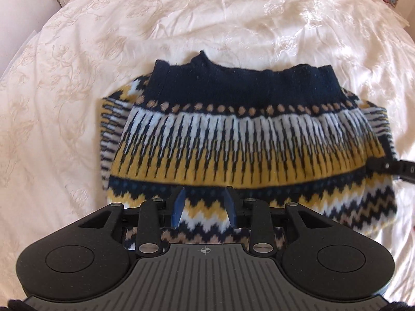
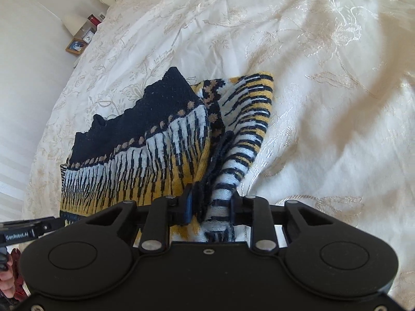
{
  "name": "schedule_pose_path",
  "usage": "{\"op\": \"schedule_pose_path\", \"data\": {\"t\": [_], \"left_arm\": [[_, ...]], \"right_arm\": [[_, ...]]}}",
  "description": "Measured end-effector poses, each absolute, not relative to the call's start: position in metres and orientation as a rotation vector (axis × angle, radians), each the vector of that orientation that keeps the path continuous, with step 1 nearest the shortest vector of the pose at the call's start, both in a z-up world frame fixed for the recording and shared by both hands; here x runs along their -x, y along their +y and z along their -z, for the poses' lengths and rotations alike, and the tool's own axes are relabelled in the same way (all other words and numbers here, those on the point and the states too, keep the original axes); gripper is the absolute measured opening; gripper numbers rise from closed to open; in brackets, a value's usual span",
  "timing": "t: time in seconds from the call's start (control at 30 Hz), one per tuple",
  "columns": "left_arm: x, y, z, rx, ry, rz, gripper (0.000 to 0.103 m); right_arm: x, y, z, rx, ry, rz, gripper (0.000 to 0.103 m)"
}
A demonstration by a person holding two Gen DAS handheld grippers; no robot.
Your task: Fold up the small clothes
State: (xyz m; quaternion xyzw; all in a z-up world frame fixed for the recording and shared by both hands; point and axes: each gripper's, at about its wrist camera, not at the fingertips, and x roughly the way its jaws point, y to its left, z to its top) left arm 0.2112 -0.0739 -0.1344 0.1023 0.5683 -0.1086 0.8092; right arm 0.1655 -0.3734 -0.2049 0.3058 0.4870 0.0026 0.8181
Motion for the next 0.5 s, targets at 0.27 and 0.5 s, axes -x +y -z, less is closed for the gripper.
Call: {"op": "schedule_pose_path", "data": {"t": [0.27,0.5], "left_arm": [[-0.191,-0.026,0.127,-0.159,1.223,0.227,0.032],[-0.191,0.010,0.121,-0.070,1.198,0.225,0.032]], "right_arm": [[-0.185,-0.339,0.151,-0.577,1.015,-0.001,0.033],[-0.218,-0.271,0.104,-0.469,0.993,-0.099,0.031]]}}
